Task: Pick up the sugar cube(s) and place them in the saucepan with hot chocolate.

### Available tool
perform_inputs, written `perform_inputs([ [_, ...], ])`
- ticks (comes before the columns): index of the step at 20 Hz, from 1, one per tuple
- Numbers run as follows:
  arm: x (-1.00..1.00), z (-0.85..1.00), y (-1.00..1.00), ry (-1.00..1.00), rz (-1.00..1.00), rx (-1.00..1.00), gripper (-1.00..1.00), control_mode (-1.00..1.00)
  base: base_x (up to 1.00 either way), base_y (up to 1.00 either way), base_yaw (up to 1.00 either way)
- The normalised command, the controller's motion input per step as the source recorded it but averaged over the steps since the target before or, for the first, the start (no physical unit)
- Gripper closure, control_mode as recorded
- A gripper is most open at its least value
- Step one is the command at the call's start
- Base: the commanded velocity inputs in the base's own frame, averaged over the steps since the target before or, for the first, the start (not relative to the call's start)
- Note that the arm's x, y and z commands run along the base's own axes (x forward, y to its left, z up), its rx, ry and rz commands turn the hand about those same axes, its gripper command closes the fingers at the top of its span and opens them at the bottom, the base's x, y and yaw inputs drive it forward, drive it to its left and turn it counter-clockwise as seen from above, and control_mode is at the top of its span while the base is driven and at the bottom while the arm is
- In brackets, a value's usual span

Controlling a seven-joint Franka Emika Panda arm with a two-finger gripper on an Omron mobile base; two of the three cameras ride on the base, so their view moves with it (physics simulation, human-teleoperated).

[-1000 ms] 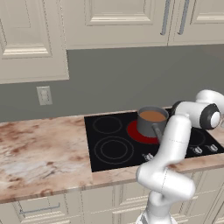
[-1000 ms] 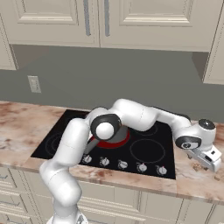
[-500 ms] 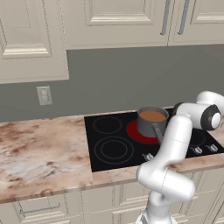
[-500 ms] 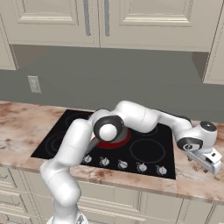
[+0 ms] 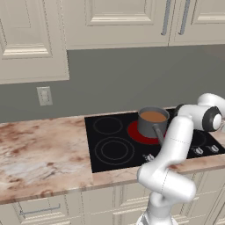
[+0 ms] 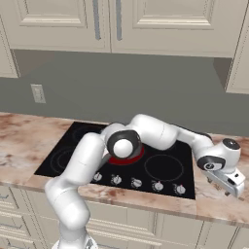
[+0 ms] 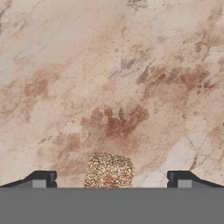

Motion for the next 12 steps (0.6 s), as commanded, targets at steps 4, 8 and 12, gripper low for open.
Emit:
perform_inputs([
  [4,0.00,-0.10,0.00,0.04,0.00,0.03,-1.00,-1.00,0.00,0.00,0.00],
  [8,0.07,-0.16,0.00,0.01,0.00,0.00,-1.00,-1.00,0.00,0.00,0.00],
  [12,0.08,-0.08,0.00,0.00,0.00,0.00,-1.00,-1.00,0.00,0.00,0.00],
])
